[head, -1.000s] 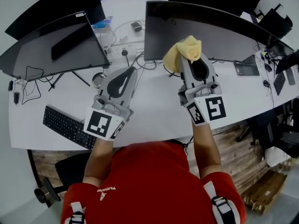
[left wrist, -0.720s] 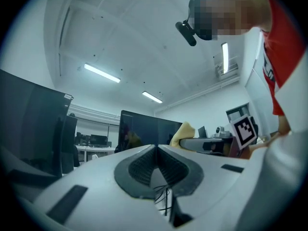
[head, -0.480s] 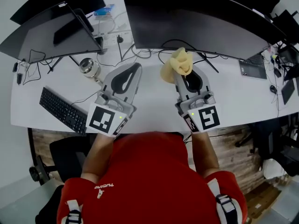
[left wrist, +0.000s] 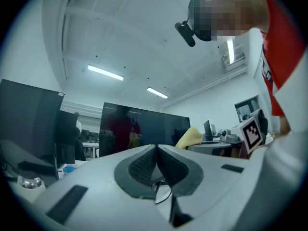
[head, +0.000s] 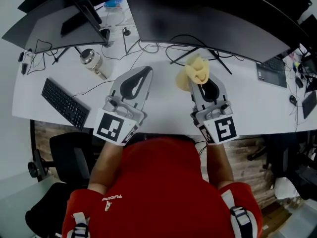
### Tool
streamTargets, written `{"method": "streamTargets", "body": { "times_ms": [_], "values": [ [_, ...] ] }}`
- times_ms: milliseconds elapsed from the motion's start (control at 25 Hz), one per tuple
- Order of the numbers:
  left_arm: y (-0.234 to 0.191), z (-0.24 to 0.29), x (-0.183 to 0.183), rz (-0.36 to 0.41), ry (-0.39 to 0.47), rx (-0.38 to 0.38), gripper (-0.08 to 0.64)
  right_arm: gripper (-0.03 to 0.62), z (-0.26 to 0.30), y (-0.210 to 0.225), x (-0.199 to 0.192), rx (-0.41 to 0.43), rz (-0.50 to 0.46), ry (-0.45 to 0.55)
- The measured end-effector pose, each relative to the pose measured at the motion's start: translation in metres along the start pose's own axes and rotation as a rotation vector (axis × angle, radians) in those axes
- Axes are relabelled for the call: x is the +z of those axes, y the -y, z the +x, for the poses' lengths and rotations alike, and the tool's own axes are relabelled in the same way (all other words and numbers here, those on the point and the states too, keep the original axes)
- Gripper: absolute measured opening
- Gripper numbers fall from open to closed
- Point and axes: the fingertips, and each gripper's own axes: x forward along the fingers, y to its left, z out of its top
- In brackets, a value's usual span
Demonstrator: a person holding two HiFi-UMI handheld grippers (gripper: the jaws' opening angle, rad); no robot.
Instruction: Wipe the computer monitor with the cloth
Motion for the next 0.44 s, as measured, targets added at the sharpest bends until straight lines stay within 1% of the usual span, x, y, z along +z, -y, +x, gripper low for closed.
{"method": "streamTargets", "body": {
  "times_ms": [200,440],
  "values": [
    [0.007,-0.018,0.003,-0.007,0.011,0.005,0.012,0.06,-0.014,-0.013,0.002,-0.007,-0.003,-0.009],
    [0.02,-0.049,0.017,0.008,0.026,-0.014,0.012,0.06,-0.03,-0.04,0.01,-0.024,0.003,-0.014]
  ]
}}
